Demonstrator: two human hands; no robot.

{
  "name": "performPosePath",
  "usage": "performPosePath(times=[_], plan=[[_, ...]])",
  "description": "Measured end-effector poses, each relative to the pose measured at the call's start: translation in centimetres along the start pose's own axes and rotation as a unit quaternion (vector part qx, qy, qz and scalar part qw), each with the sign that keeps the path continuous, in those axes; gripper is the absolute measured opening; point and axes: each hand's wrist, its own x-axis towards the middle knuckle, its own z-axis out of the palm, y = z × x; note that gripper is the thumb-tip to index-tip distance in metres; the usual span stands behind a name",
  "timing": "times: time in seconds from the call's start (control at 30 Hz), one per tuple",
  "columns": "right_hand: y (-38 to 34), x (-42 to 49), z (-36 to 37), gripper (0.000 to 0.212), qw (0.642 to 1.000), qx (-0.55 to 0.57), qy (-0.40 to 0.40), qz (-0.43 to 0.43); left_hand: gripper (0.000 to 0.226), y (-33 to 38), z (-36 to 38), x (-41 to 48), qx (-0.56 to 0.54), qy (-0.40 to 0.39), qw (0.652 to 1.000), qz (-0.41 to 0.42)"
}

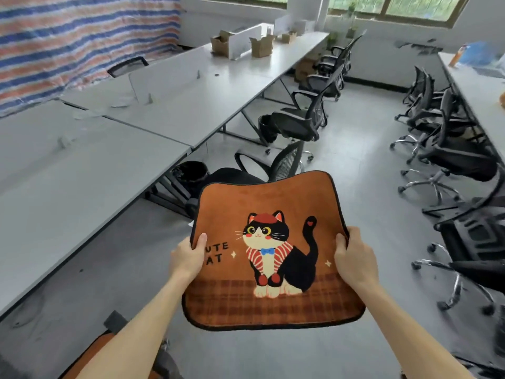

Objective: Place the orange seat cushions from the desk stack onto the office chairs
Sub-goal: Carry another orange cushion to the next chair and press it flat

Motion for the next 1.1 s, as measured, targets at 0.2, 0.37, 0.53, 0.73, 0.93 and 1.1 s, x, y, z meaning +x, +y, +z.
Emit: performPosePath(times=[0.2, 0.37, 0.53, 0.73, 0.93, 1.1], plan=[[1.8, 11.6, 1.3, 0.028, 0.999, 0.020, -0.036, 0.009, 0.059, 3.8, 5.2, 7.0, 0.004, 0.023, 0.999, -0.033], [2.6, 23.7, 3.4, 0.027, 0.996, 0.021, -0.081, -0.020, 0.059, 7.3, 10.3, 13.3, 0.035, 0.059, 0.995, -0.072], [0.3, 35.4, 4.7, 0.021, 0.984, -0.011, -0.154, -0.089, 0.058, 10.0, 14.1, 17.4, 0.034, 0.088, 0.983, -0.160], [-4.7, 46.6, 8.4, 0.024, 0.947, -0.085, -0.253, -0.178, 0.057, 10.0, 16.4, 21.2, 0.008, 0.089, 0.961, -0.263], [-8.1, 54.8, 14.8, 0.041, 0.886, -0.230, -0.352, -0.198, 0.054, 9.4, 18.9, 27.4, -0.006, 0.064, 0.932, -0.356], [-11.3, 61.9, 20.5, 0.050, 0.853, -0.254, -0.432, -0.147, 0.058, 10.2, 20.5, 35.2, -0.050, -0.001, 0.907, -0.418]])
